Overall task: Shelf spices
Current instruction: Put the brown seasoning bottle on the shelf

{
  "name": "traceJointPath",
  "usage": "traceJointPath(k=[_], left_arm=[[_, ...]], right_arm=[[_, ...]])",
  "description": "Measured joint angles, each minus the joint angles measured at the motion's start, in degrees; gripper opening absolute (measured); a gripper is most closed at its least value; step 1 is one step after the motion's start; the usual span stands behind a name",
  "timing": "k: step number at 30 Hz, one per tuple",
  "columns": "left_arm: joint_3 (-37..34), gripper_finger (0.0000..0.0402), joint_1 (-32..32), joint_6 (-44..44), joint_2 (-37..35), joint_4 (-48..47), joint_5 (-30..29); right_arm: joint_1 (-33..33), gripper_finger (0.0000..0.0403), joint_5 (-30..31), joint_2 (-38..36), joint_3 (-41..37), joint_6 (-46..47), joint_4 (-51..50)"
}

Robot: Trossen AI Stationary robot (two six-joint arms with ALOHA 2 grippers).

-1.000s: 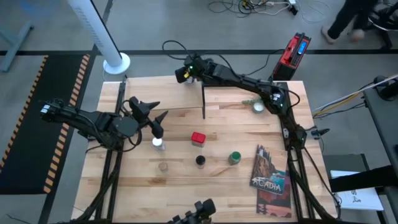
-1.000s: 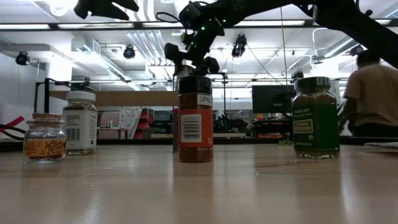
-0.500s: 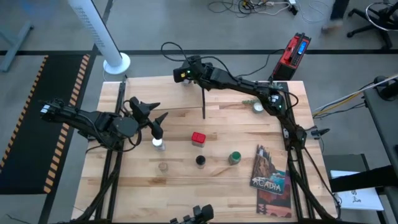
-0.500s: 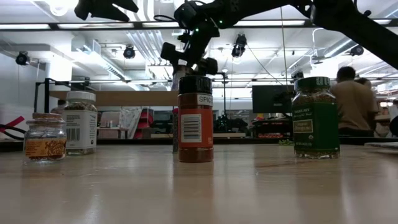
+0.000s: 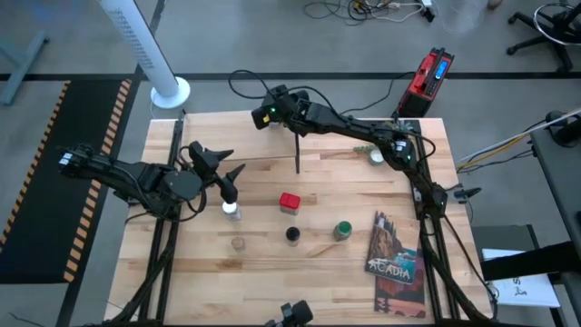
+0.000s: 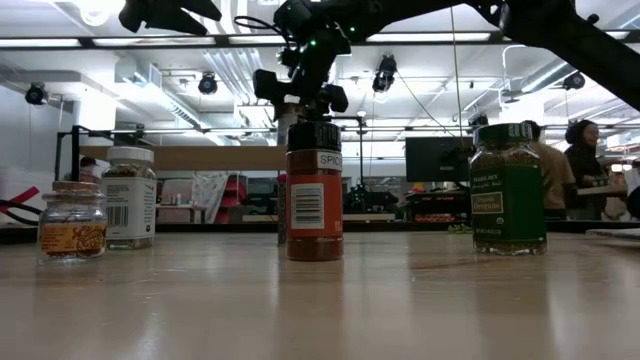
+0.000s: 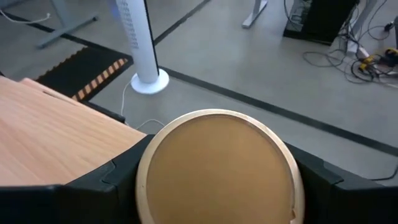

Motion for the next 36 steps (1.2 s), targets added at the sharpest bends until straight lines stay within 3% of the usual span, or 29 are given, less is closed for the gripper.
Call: traceJointPath(k=[16,22,30,36], left_arm=[[0.0,0.0242,0.0,0.0,-0.1,-0.8,3.1],[0.0,0.0243,0.0,-0.5,-0.7,-2.1,5.1],[0.0,0.0243,0.0,-1.0,-1.2,-2.0,7.2],[0.0,0.0243,0.0,-1.7,-1.2,-1.8,7.5]], right_arm=[[-0.1,0.0321,-9.3,-1.9,0.0,-8.3,-0.4],[-0.1,0.0336,-12.6,-6.5,0.0,-18.2,-1.9],[-2.5,0.0340,-33.2,-12.6,0.1,-30.4,-6.1],[-8.0,0.0340,-50.3,-12.7,-0.2,-38.7,-10.6]])
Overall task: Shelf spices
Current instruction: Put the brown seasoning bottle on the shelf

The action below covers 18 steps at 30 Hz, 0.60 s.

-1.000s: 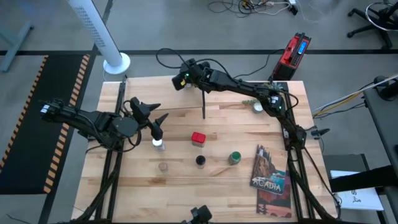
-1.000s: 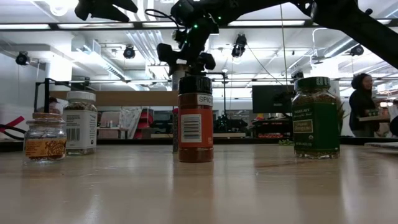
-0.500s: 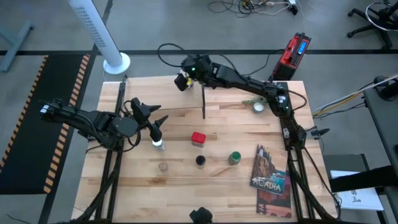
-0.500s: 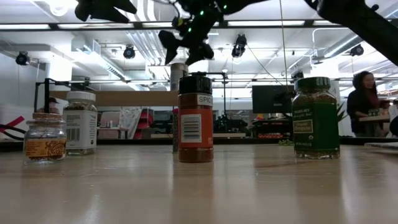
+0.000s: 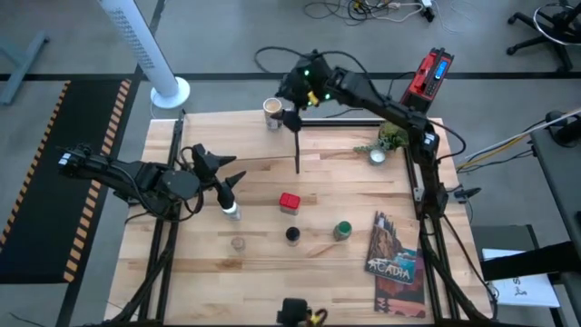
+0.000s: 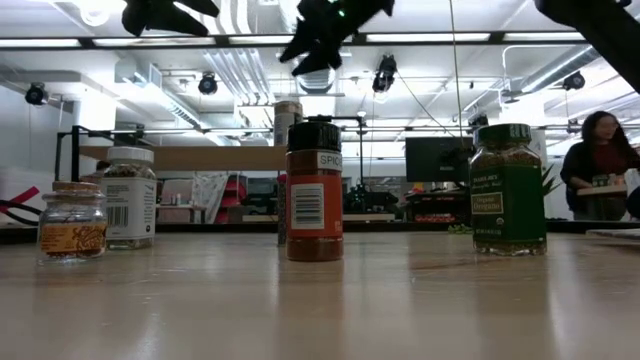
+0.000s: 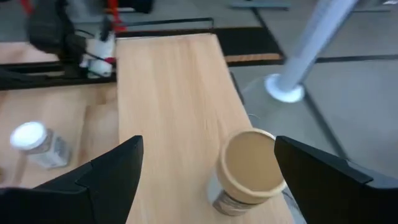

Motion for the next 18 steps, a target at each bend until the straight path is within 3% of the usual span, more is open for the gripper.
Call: traceJointPath(k=[4,11,18], left_arm=[[0.0,0.0243,0.0,-0.2,0.1,0.0,0.0],[0.0,0.0243,0.0,-1.2,0.3,-0.4,0.0],[0.0,0.0242,0.0,-1.3,0.6,-0.5,0.0]], right_arm=[[-3.6,0.0340,-8.3,0.7,-0.7,-1.9,0.2],[-6.9,0.0333,-12.6,2.5,-2.1,-7.9,1.1],[-8.7,0.0346,-12.6,4.4,-2.2,-10.8,2.5]])
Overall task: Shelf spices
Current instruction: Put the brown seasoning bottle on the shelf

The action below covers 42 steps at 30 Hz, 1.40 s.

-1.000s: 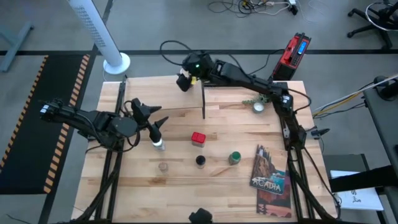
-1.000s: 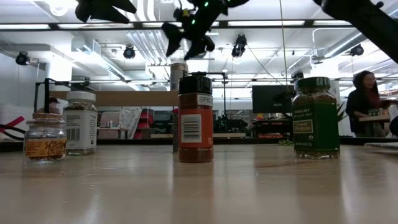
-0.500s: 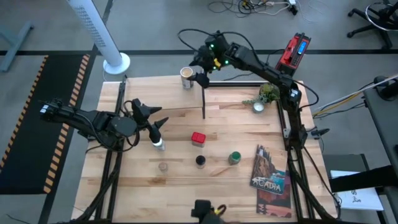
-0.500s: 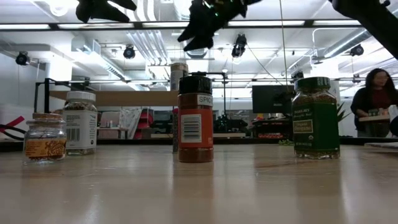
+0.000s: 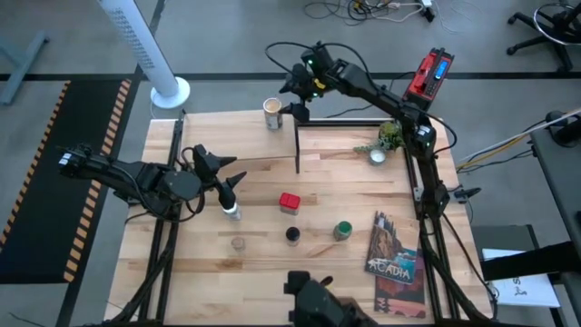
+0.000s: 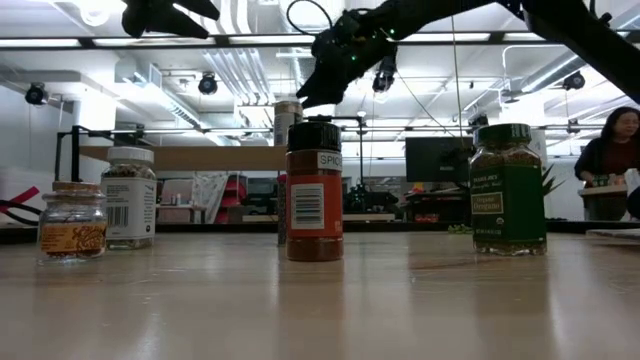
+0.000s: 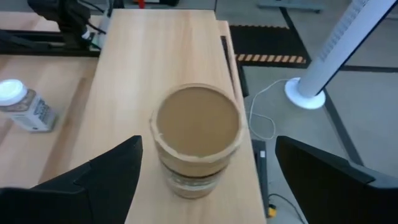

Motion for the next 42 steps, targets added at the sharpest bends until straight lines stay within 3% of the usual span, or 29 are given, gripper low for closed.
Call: traceJointPath(k=[16,42], left_arm=[[0.1,0.0242,4.0,2.5,-0.8,0.5,-0.5],[0.1,0.0242,4.3,3.3,-0.9,1.3,-0.5]], right_arm=[[0.3,0.0347,-5.9,2.9,0.0,-0.8,3.8],[1.8,0.0346,-5.5,6.0,-0.1,1.1,10.6]])
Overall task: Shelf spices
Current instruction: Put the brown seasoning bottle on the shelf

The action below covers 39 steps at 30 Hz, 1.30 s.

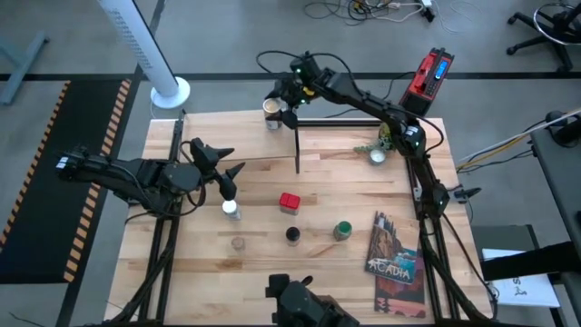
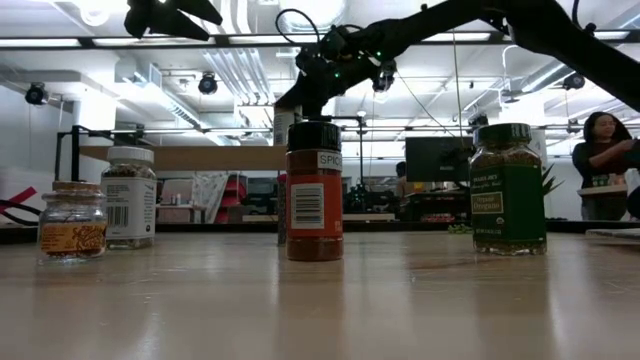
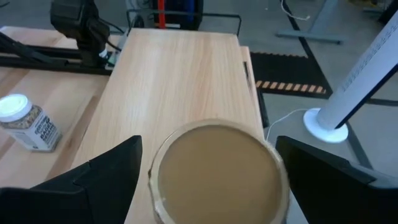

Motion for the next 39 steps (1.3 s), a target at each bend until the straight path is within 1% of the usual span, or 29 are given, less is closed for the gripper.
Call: traceJointPath(k=[10,13,15,17,19,23,30,33,37,39], left_arm=[[0.0,0.0242,0.0,0.0,0.0,-0.1,0.0],[0.0,0.0242,0.0,0.0,0.0,-0.2,0.0],[0.0,0.0242,0.0,0.0,0.0,-0.1,0.0],[0.0,0.0242,0.0,0.0,0.0,-0.1,0.0],[0.0,0.0242,0.0,0.0,0.0,-0.2,0.0],[0.0,0.0242,0.0,0.0,0.0,-0.2,0.0],[0.0,0.0242,0.0,0.0,0.0,-0.2,0.0],[0.0,0.0242,0.0,0.0,0.0,-0.2,0.0],[0.0,0.0242,0.0,0.0,0.0,-0.2,0.0],[0.0,0.0242,0.0,0.0,0.0,-0.4,0.0]], right_arm=[[0.3,0.0345,0.0,1.8,0.0,0.0,0.2],[0.4,0.0339,0.1,2.3,0.0,1.4,1.4],[0.4,0.0329,0.3,2.3,0.0,2.3,2.2],[0.5,0.0315,2.5,2.3,0.0,3.0,2.8],[0.6,0.0297,4.6,2.3,0.0,3.3,2.6],[0.6,0.0256,5.4,2.3,0.0,5.6,2.4],[0.8,0.0253,6.6,2.2,0.0,13.3,2.4],[1.6,0.0253,10.6,2.2,0.1,15.3,2.1],[3.3,0.0253,19.9,2.0,0.2,15.9,1.5],[4.1,0.0253,24.7,2.0,0.2,17.7,1.5]])
